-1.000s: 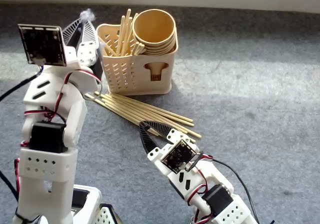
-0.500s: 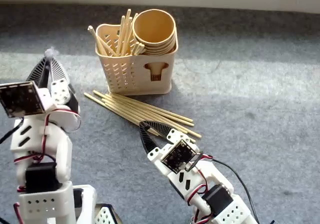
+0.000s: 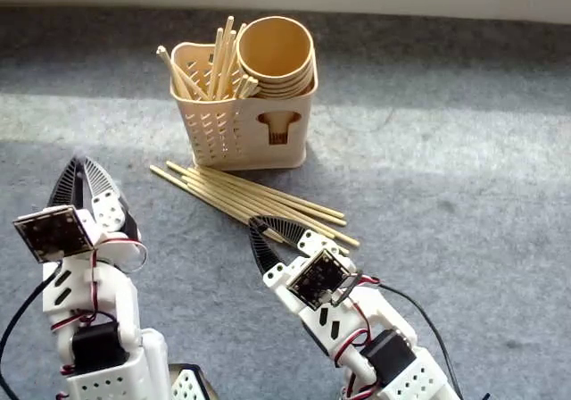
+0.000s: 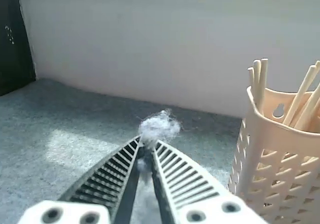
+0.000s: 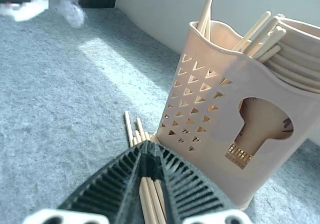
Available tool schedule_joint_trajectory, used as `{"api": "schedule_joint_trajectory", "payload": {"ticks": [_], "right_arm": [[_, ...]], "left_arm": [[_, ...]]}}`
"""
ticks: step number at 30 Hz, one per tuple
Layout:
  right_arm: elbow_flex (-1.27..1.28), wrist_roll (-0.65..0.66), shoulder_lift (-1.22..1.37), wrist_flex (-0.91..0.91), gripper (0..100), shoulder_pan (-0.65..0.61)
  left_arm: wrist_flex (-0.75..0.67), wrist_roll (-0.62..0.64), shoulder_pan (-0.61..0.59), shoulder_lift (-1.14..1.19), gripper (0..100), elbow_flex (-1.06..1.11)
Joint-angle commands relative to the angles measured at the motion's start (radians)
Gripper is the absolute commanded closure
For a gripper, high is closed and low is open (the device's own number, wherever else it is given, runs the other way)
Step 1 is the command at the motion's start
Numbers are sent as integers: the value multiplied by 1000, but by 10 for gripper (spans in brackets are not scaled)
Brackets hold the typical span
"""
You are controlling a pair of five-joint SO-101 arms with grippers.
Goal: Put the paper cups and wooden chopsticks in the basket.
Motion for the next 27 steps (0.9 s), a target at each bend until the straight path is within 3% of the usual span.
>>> {"api": "schedule_joint_trajectory", "payload": {"ticks": [1,9,14,27], "right_arm": [[93,11,-10,4,993,-2],[93,11,-10,4,993,-5],[93,11,-13,1,993,-2],[87,9,-15,-1,993,-1]], "left_arm": [[3,-8,-42,-13,994,41],[5,-8,-119,-7,994,211],[198,-9,-134,-7,993,211],[448,-9,-62,-7,993,211]]}}
